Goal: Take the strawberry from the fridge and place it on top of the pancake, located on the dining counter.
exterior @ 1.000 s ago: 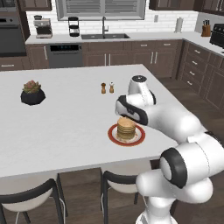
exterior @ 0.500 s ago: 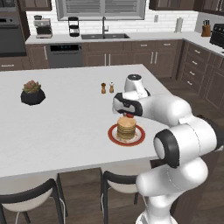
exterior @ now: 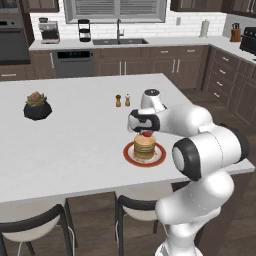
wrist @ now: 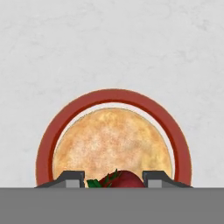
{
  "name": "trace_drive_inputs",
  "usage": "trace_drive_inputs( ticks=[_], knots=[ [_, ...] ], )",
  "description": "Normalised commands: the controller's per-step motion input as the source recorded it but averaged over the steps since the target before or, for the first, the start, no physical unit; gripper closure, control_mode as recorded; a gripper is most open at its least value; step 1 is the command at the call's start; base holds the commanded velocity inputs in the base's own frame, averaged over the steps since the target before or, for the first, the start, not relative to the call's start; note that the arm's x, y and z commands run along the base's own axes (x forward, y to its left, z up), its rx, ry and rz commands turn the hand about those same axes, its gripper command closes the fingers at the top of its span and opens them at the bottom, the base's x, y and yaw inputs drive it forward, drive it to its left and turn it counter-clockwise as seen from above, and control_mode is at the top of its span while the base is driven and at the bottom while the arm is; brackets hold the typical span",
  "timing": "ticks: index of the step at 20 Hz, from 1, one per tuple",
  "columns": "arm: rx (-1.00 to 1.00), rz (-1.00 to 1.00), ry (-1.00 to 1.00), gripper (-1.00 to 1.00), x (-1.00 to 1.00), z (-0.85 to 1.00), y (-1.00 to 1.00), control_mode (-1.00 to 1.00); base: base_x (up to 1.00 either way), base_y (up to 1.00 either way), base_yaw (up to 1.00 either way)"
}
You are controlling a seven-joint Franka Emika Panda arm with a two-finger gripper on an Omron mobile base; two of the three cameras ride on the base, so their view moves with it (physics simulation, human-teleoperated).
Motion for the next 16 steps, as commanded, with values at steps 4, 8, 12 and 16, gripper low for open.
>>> trace_drive_inputs(
  ticks=[4,8,12,16],
  knots=[
    [0.00,0.04,0.01,1.00,0.01,-0.14,0.00,-1.00,0.00,0.00,0.00],
    [0.00,0.04,0.04,1.00,0.00,-0.19,0.00,-1.00,0.00,0.00,0.00],
    [0.00,0.03,0.05,1.00,0.01,-0.22,0.00,-1.00,0.00,0.00,0.00],
    [0.00,0.03,0.03,1.00,0.01,-0.21,0.00,-1.00,0.00,0.00,0.00]
  ],
)
